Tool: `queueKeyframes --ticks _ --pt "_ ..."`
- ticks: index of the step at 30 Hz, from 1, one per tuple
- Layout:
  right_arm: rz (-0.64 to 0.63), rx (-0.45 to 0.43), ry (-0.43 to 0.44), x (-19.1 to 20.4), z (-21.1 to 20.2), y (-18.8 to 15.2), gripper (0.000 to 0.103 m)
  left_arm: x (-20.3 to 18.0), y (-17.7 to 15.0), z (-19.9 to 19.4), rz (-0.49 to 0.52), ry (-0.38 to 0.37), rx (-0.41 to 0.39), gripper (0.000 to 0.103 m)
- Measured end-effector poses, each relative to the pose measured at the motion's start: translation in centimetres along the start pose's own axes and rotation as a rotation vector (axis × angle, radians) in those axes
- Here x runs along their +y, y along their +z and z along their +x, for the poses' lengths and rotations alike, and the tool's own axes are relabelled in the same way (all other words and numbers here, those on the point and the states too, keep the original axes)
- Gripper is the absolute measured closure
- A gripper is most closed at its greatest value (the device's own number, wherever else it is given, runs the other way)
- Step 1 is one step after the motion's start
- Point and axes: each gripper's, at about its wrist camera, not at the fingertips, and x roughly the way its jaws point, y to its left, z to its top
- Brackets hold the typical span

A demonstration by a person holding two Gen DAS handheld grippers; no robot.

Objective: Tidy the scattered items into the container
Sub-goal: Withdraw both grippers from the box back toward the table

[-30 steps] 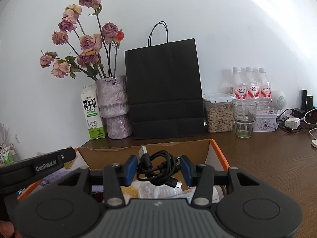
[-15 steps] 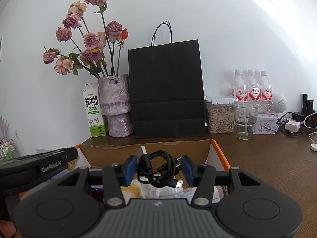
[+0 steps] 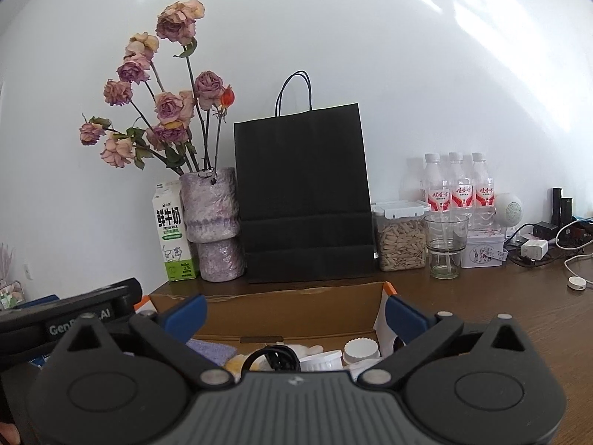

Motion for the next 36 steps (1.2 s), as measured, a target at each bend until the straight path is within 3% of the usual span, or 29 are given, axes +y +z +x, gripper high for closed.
queueKeyframes --ticks 36 --pt "-0.061 -0.012 0.012 0.7 -1.9 -0.8 0.0 -0.2 -0.9 -1.9 0.058 -0.025 -0.041 0.0"
